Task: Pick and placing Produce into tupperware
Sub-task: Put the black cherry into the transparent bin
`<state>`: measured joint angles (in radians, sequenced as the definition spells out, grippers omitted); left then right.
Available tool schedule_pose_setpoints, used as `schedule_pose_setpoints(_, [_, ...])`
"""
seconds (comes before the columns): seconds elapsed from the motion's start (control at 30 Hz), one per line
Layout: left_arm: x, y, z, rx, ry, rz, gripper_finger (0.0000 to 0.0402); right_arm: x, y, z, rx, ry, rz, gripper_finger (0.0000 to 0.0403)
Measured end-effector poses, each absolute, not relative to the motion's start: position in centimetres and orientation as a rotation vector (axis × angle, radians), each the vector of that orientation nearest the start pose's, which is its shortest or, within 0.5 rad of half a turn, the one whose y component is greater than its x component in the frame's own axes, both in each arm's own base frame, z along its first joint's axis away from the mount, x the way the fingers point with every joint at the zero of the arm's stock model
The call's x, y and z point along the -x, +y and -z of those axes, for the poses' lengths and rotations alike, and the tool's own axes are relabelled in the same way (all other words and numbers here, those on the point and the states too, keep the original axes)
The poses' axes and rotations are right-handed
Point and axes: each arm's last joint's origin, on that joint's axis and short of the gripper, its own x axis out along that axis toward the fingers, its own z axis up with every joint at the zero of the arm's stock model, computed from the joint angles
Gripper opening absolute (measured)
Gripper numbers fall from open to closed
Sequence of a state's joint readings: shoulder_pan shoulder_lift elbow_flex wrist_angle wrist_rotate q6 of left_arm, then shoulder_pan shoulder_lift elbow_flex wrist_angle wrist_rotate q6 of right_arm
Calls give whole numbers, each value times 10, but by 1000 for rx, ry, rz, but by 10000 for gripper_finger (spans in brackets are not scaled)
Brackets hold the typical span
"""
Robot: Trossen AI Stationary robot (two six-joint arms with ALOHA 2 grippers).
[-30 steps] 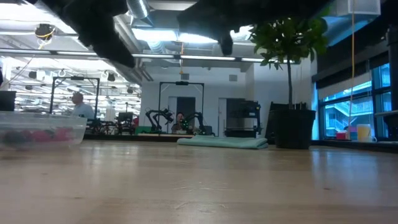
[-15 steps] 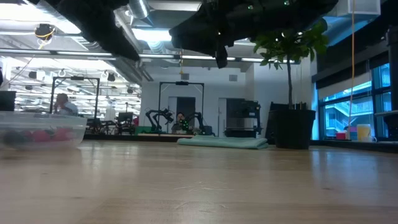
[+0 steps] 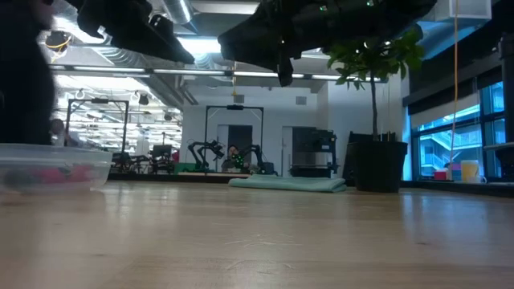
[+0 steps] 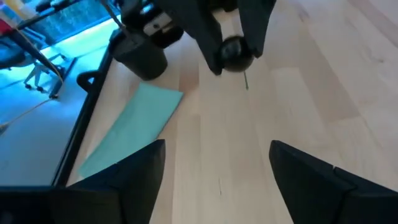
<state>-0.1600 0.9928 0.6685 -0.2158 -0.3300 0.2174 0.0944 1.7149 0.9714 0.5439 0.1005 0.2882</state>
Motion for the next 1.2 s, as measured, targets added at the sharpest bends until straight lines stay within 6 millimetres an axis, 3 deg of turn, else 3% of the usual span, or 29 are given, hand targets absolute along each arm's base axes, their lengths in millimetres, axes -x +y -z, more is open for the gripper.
schedule_pose_setpoints(0.27, [-217,-28,-261,-453,437,-6,281,-373,32,-226,-273,170,32,106])
schedule_pose_setpoints(0.8, [-249,-33,-250,-742,339,45,280,-373,32,-227,-277,170,22,106])
schedule_pose_setpoints(1.2, [-261,-34,-243,-859,326,5,242,-373,33,-227,-283,172,7,106])
